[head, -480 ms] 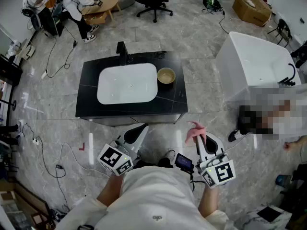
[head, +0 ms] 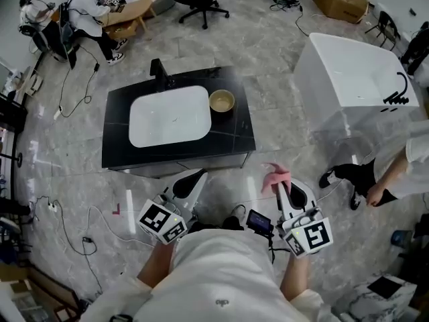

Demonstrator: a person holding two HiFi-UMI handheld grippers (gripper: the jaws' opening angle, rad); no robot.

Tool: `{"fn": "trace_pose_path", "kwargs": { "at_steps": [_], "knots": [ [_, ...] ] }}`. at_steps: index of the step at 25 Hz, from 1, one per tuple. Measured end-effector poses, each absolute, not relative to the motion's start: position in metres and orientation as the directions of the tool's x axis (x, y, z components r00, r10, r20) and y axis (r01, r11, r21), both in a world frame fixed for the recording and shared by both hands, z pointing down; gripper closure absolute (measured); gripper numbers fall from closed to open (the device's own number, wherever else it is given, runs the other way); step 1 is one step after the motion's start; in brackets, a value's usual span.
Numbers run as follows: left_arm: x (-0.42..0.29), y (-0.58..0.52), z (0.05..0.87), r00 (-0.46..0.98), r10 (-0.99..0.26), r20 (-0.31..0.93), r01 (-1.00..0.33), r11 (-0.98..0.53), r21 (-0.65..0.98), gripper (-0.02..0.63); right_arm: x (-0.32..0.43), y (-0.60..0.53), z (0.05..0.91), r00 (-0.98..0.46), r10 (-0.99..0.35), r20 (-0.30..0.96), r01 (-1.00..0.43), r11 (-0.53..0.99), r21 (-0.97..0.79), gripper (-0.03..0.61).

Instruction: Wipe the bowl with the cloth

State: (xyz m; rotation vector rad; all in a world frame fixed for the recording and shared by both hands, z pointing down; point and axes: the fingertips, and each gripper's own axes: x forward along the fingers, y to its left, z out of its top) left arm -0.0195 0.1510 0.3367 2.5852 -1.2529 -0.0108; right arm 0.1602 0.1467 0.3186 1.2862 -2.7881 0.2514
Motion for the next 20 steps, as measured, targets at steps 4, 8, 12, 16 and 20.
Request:
{"fn": "trace_pose_path", "kwargs": {
  "at_steps": [4, 8, 12, 16, 20],
  "knots": [
    [-0.01, 0.151, 0.34, 0.637, -0.762, 0.119, -0.763, -0.601, 0.238, 0.601, 0.17, 0.147, 0.321, -0.647, -0.752, 0.125, -0.762, 0.634, -0.131, 0.563],
    [-0.001, 0.149, 0.338, 0.626, -0.769, 0.128, -0.771, -0.587, 0.246, 0.601, 0.18, 0.147, 0.323, -0.647, -0.751, 0.129, -0.762, 0.632, -0.14, 0.563],
    [0.006, 0.148, 0.343, 0.615, -0.775, 0.142, -0.781, -0.575, 0.245, 0.601, 0.189, 0.146, 0.329, -0.658, -0.741, 0.136, -0.753, 0.64, -0.154, 0.563],
    [0.01, 0.149, 0.348, 0.593, -0.789, 0.163, -0.798, -0.548, 0.253, 0.601, 0.196, 0.144, 0.337, -0.67, -0.727, 0.149, -0.742, 0.649, -0.17, 0.563],
    [0.006, 0.15, 0.356, 0.574, -0.795, 0.197, -0.813, -0.523, 0.257, 0.6, 0.195, 0.142, 0.349, -0.68, -0.715, 0.163, -0.733, 0.652, -0.194, 0.563]
  ]
}}
